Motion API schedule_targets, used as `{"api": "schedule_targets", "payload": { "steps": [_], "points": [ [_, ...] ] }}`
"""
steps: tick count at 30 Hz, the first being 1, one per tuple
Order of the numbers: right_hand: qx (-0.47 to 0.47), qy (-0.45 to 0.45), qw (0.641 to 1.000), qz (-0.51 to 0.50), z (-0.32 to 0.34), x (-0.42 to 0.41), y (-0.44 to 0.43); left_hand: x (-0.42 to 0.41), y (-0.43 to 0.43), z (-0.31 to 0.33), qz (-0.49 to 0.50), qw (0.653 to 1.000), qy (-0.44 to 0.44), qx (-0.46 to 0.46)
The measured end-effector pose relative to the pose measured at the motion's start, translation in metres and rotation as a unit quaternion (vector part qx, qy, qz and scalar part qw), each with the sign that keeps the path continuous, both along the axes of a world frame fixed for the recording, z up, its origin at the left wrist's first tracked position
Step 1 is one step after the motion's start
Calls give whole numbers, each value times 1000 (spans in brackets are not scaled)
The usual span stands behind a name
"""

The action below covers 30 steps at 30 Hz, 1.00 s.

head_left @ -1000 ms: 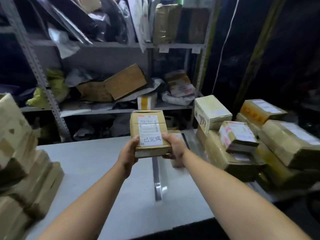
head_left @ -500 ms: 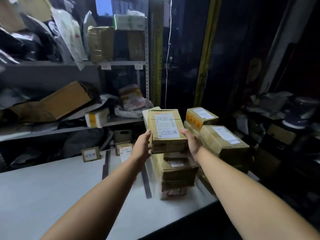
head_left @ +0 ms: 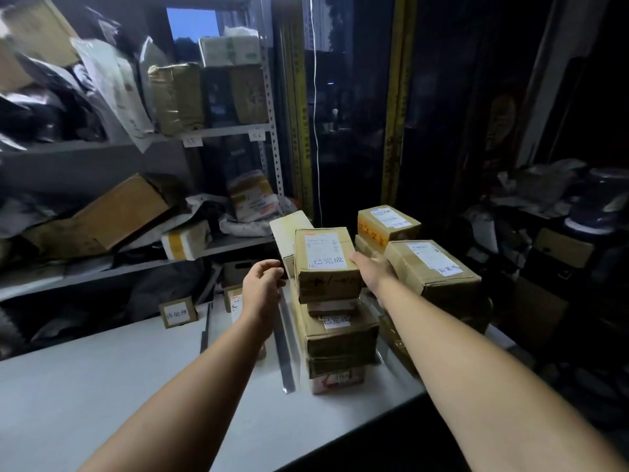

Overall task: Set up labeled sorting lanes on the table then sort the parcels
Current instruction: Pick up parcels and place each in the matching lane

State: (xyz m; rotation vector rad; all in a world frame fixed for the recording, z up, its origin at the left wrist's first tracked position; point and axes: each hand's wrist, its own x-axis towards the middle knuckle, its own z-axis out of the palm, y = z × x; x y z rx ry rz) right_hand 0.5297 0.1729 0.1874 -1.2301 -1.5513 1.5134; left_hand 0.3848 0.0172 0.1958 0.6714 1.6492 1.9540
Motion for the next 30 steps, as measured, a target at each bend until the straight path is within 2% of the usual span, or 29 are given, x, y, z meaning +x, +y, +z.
{"api": "schedule_targets", "payload": {
  "steps": [15,19,24,28,30],
  "points": [
    [38,-45,998,-3,1,14,-11,7,3,6,-36,999,24,-14],
    [60,-53,996,-31,6,19,-14,8,3,6,-46,998,31,-16],
    [190,-62,976,-85,28,12,-28,7,3,12,-49,998,34,-6],
    [288,-65,954,-47,53,-24,-60,0,-7,23,-31,999,39,4],
    [302,-46,952,-20,60,-48,-81,-10,-20,28,-21,999,42,9]
  ]
}}
